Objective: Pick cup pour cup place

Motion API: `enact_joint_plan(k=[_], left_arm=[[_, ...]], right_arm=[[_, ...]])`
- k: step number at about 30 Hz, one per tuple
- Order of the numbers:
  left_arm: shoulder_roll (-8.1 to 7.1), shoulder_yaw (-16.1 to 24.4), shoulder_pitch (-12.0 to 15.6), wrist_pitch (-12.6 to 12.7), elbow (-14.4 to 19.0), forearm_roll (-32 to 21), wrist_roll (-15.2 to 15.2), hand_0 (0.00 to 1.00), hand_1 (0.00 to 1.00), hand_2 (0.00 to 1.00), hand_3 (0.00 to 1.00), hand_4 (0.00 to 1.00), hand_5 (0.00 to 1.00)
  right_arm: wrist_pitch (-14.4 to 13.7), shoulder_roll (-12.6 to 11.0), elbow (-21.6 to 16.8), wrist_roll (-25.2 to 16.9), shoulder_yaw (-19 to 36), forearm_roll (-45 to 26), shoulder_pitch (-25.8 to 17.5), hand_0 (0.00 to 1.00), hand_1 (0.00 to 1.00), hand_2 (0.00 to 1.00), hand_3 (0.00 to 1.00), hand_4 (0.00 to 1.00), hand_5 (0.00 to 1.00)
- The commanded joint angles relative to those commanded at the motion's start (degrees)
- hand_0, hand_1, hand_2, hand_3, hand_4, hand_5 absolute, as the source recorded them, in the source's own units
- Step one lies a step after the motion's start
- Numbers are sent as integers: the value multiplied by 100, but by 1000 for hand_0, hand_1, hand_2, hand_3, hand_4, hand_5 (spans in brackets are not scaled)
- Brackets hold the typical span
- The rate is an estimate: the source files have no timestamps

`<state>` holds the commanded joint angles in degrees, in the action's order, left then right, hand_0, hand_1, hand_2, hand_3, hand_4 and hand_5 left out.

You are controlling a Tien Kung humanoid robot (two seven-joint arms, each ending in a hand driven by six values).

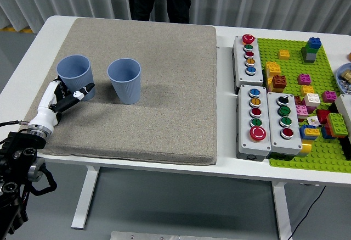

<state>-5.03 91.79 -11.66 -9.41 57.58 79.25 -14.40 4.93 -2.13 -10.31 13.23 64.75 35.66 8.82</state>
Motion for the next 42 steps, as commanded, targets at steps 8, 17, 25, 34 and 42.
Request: enact_joint_plan(k=[8, 17, 25, 34, 42], left_arm=[[-3, 8, -71, 4, -25, -5, 10, 939, 926, 998, 998, 984, 409], [12, -46, -158, 13, -41, 26, 19, 938, 926, 998, 998, 981, 411], [25, -41, -161, 17, -61, 28, 29, 938, 926, 998, 998, 977, 416], [41, -80, -159, 498, -44, -140, 0, 839, 798, 945, 966, 869, 342], [53, -90, -127, 557, -11, -48, 4, 824, 775, 924, 957, 852, 286]], right_arm=[[2, -9, 0, -13, -14, -22, 24, 683, 683, 696, 654, 442, 175], [3, -12, 0, -15, -15, -31, 43, 683, 683, 696, 653, 442, 175], [5, -11, 0, -8, -9, -20, 46, 683, 683, 696, 653, 442, 176], [7, -17, 0, -9, -19, -36, 61, 683, 684, 696, 653, 442, 175], [10, -15, 0, -2, -8, -16, 55, 682, 684, 696, 653, 443, 173]])
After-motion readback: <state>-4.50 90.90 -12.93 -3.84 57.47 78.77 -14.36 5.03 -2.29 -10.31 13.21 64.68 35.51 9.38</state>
